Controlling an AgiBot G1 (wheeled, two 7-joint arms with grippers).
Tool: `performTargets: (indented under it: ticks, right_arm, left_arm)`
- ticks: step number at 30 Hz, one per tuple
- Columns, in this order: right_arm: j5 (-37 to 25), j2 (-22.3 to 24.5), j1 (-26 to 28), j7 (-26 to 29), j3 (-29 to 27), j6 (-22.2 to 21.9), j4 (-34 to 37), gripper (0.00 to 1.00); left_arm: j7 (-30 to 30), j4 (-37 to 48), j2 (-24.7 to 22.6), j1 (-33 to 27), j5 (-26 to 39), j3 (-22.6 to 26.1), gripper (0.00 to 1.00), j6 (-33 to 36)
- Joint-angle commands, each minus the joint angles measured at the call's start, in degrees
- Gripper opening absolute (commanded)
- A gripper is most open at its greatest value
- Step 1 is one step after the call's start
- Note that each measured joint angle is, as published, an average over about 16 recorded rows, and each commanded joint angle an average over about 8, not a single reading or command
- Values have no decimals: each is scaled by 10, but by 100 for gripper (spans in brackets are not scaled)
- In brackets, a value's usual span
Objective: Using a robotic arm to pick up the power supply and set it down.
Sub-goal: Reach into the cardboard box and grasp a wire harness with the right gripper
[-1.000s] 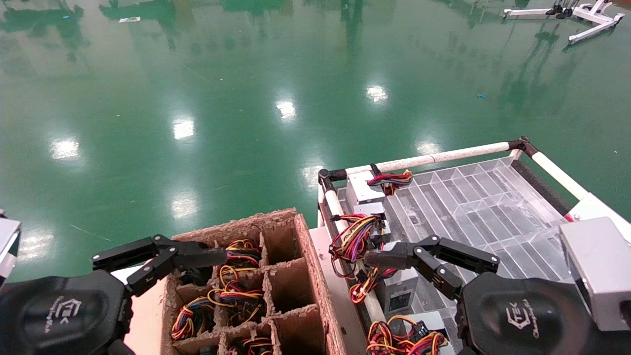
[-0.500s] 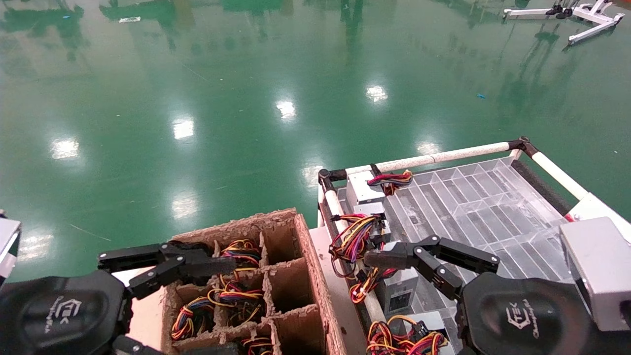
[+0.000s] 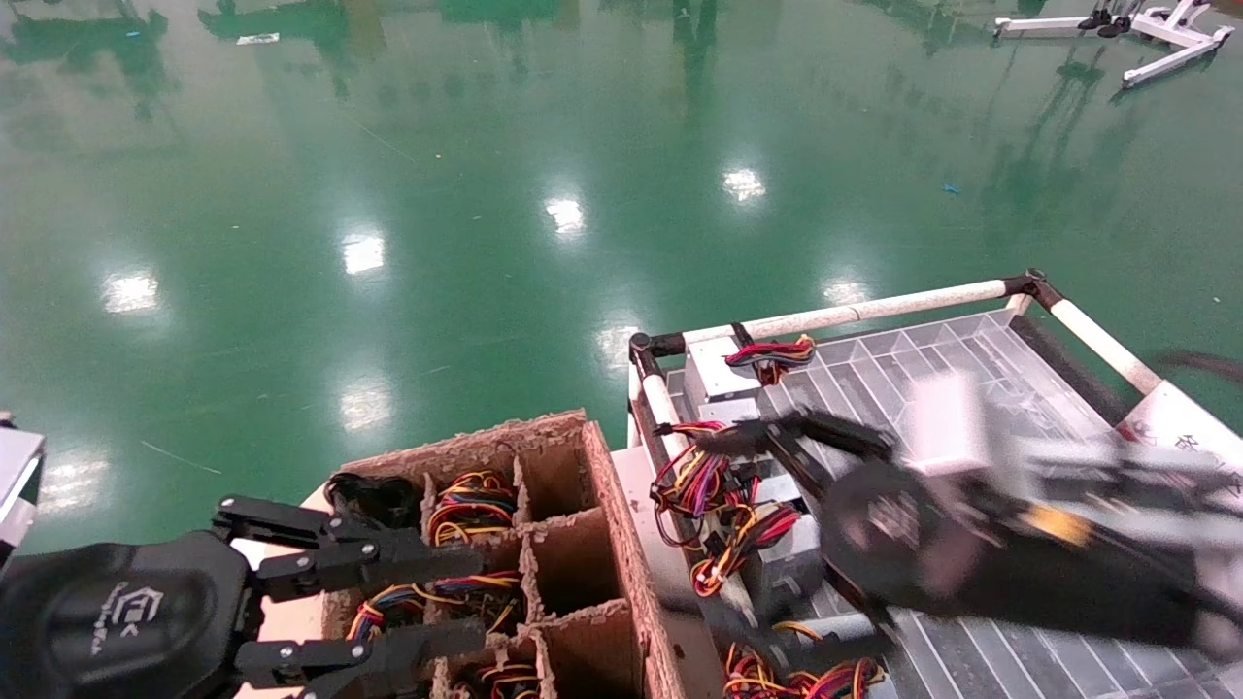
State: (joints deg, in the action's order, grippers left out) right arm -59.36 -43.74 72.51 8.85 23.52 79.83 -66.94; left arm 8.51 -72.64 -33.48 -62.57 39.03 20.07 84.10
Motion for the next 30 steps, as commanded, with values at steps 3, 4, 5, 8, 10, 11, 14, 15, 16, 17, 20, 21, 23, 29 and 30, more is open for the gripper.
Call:
performTargets:
  ticks: [3, 4, 5, 8, 10, 11, 14, 15, 16, 17, 20, 21, 23, 29, 30]
  right_arm:
    - [-72, -46, 49, -15, 33, -20, 37, 100]
    - [-87, -60, 60, -23, 41, -23, 49, 100]
    - [-101, -75, 70, -31, 48, -25, 62, 100]
    - [-136, -117, 98, -59, 68, -33, 105, 100]
    - [-156, -144, 114, -81, 80, -38, 135, 100]
    - [-166, -157, 121, -92, 86, -41, 150, 100]
    - [-190, -197, 141, -131, 102, -50, 198, 100]
    - [-197, -210, 146, -144, 106, -53, 214, 100]
    - [-203, -223, 151, -157, 110, -56, 231, 100]
    - [-208, -236, 157, -170, 113, -60, 247, 98]
    - [-223, -273, 170, -208, 123, -73, 297, 73]
    - [-227, -285, 174, -220, 126, -77, 312, 61]
    - [-236, -306, 183, -247, 132, -87, 341, 36]
    - [-249, -342, 202, -313, 161, -130, 383, 0]
    - [-247, -344, 203, -319, 168, -139, 383, 0]
  left_arm:
    - [0, 0, 0, 0, 0, 0, 0, 0]
    - [0, 0, 0, 0, 0, 0, 0, 0]
    - [0, 0, 0, 0, 0, 0, 0, 0]
    - [0, 0, 0, 0, 0, 0, 0, 0]
    - [0, 0, 0, 0, 0, 0, 0, 0]
    - [0, 0, 0, 0, 0, 0, 0, 0]
    - [0, 0, 0, 0, 0, 0, 0, 0]
    - [0, 0, 0, 0, 0, 0, 0, 0]
    - [0, 0, 0, 0, 0, 0, 0, 0]
    - [0, 0, 0, 0, 0, 0, 1, 0]
    - [0, 0, 0, 0, 0, 0, 21, 0]
    - [0, 0, 0, 0, 0, 0, 33, 0]
    - [0, 0, 0, 0, 0, 0, 58, 0]
    - [0, 0, 0, 0, 0, 0, 100, 0]
    - [0, 0, 0, 0, 0, 0, 100, 0]
